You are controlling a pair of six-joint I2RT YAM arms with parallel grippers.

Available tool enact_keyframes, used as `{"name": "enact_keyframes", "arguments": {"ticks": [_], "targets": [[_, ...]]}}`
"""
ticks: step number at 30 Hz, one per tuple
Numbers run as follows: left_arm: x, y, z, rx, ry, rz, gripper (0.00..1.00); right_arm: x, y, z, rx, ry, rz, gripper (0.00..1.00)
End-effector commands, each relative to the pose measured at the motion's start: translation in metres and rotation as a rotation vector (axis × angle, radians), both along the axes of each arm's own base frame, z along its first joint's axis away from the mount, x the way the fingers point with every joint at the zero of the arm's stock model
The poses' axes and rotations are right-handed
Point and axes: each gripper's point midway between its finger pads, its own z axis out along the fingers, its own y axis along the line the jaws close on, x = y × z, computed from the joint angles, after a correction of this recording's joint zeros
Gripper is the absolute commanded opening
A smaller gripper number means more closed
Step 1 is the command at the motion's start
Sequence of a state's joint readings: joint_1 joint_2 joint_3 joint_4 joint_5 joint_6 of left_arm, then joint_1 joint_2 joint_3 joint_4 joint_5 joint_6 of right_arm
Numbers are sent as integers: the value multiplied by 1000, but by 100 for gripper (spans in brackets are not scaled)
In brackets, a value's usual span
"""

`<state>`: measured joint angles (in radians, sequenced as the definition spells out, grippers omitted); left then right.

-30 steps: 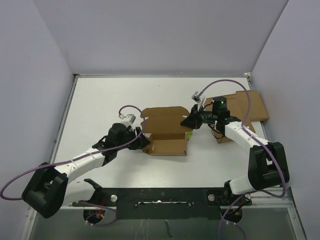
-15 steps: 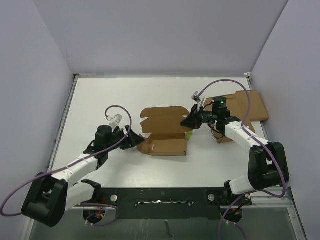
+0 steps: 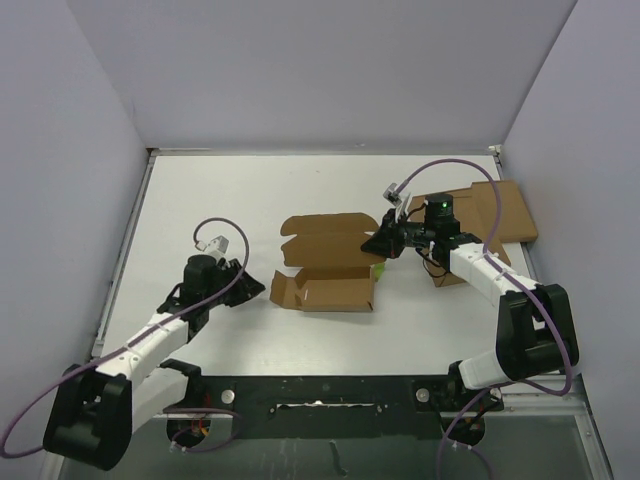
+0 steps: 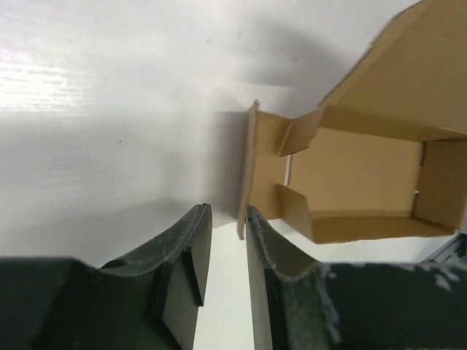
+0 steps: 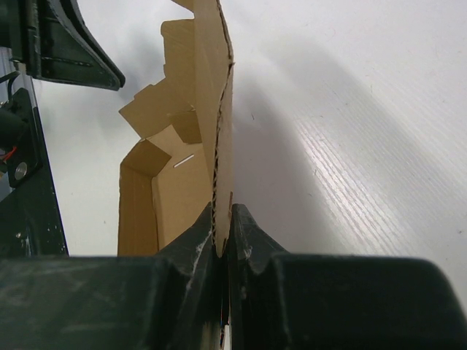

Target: Fold the paper box

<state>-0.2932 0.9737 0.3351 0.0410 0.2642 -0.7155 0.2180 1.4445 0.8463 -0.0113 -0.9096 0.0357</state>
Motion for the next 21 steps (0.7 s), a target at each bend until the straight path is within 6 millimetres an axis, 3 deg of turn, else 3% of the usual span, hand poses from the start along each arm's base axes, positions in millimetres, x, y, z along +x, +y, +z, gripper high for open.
{"name": "enact_keyframes", "arguments": {"ticks": [1, 13, 21], "targets": [[5, -3, -17, 32, 27, -42, 24, 0, 6, 13, 23, -54, 31, 0], [6, -40, -34, -23, 91, -170, 26, -2, 7, 17, 35, -56, 42, 0], [8, -52, -40, -54, 94, -189, 27, -2, 8, 18, 40, -57, 45, 0]]}}
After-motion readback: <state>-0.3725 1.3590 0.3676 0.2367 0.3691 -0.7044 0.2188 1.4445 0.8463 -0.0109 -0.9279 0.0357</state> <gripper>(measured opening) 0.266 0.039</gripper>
